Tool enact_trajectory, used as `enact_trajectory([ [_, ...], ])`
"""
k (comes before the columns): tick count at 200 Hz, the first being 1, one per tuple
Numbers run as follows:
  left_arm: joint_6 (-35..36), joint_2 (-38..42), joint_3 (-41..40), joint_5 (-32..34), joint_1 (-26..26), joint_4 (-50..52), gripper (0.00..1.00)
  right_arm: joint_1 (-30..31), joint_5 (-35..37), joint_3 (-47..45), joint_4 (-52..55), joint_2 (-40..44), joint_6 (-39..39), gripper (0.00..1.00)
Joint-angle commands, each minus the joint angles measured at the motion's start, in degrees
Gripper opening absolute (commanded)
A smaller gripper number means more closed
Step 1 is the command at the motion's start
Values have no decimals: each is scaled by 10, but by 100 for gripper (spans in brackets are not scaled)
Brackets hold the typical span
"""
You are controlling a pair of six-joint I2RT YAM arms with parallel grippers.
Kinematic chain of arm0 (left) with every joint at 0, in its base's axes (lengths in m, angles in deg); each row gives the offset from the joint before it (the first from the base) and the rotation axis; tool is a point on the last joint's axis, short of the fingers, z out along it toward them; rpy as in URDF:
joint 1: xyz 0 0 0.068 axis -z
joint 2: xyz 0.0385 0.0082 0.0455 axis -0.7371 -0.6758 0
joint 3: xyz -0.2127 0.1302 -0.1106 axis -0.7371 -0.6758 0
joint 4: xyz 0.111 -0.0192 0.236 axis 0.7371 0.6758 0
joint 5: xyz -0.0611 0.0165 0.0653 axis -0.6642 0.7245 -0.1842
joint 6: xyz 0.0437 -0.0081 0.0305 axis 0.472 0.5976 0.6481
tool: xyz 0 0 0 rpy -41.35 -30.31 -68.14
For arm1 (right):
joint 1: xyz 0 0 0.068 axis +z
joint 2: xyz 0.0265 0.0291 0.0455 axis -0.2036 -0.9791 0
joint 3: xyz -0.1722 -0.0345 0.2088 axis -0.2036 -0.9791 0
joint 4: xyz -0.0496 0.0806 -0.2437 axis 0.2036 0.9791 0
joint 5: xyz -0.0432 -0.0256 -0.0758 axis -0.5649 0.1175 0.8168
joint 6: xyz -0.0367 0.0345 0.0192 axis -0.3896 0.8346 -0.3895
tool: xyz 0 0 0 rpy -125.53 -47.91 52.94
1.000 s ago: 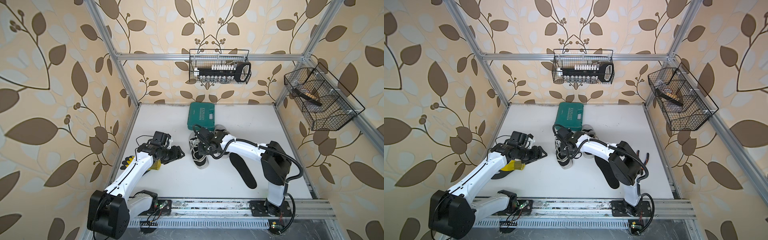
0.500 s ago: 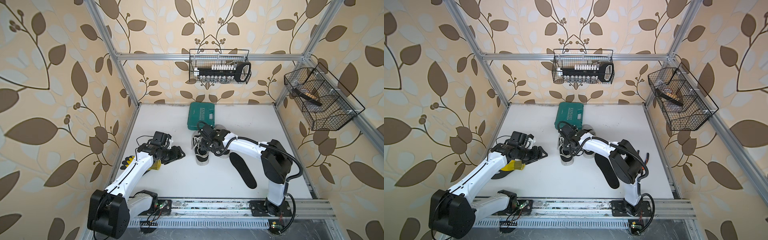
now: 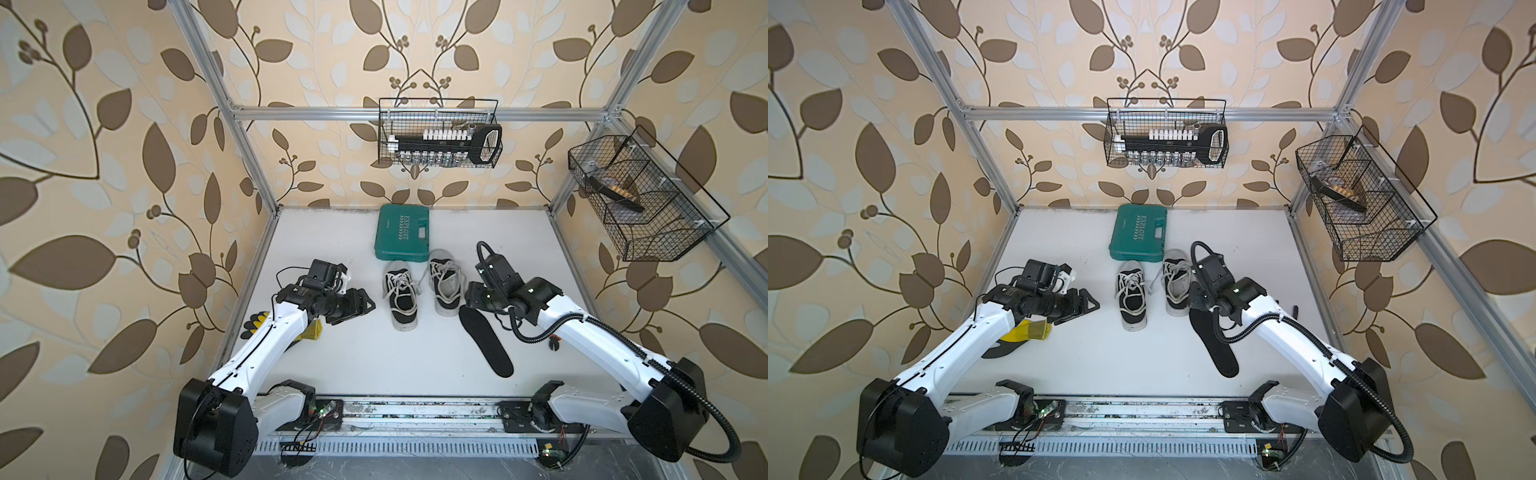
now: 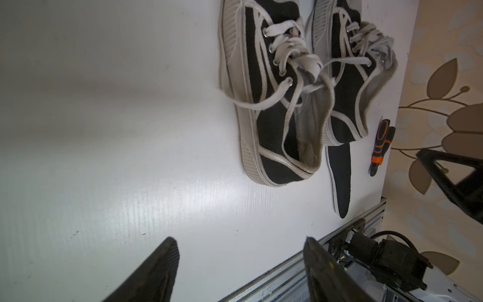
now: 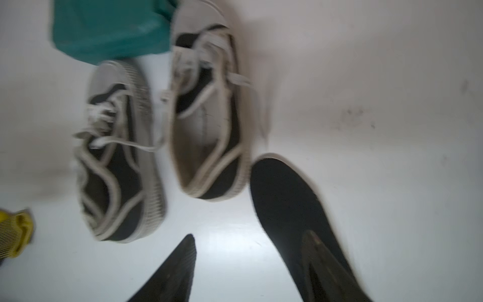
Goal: Insert the insole into the shoe
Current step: Move the shoe to the center of the board, then pick up the insole from the center of the board.
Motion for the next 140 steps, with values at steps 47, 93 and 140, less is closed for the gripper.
enact_trajectory([
  [47, -62, -44, 12, 29, 109, -77, 76, -93, -64, -106, -50, -58, -38, 64],
  [93, -71, -54, 18, 32, 122, -84, 76, -94, -98, -116, -110, -111, -55, 61],
  [140, -77, -72, 32, 32, 135, -89, 77, -61, -79, -111, -126, -150, -41, 56],
])
